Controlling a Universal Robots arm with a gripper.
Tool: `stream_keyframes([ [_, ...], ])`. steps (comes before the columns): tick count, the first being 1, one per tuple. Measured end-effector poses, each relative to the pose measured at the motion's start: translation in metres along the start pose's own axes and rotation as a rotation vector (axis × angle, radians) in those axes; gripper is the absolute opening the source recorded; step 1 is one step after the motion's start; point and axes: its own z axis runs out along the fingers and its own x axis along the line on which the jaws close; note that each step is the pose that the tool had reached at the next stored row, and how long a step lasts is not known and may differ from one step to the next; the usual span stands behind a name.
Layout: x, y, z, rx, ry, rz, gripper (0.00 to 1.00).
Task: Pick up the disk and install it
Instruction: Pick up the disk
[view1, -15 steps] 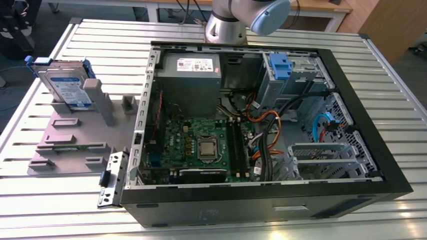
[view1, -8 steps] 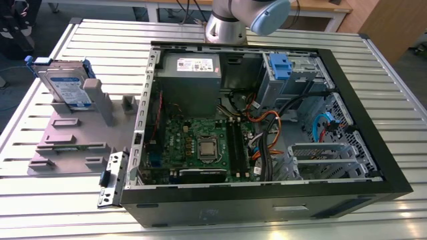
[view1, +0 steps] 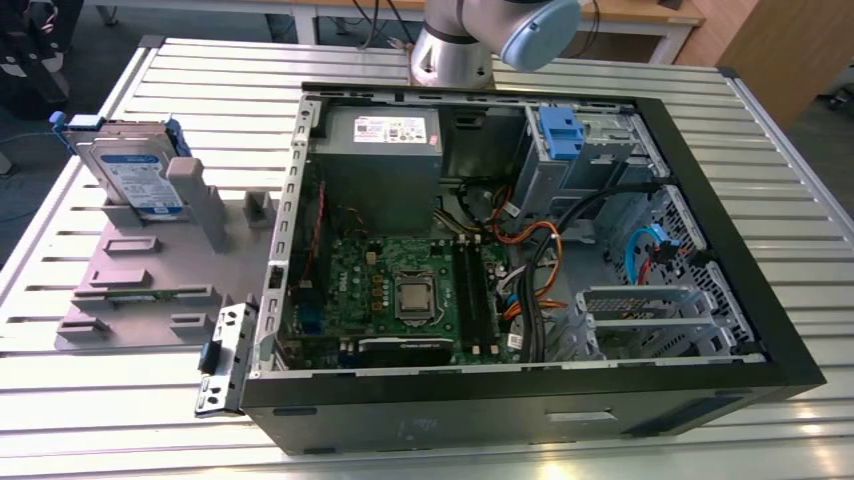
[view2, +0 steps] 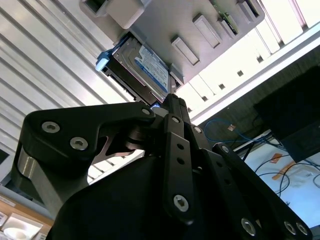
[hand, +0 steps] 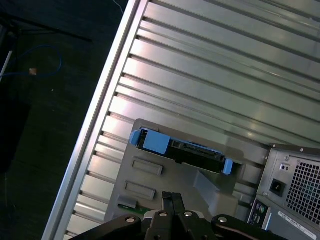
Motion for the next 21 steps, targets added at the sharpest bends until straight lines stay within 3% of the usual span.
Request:
stream_keyframes([
  [21,0.0000,0.0000,0.0000,-0.0006,0.0010,-0.024,0.11],
])
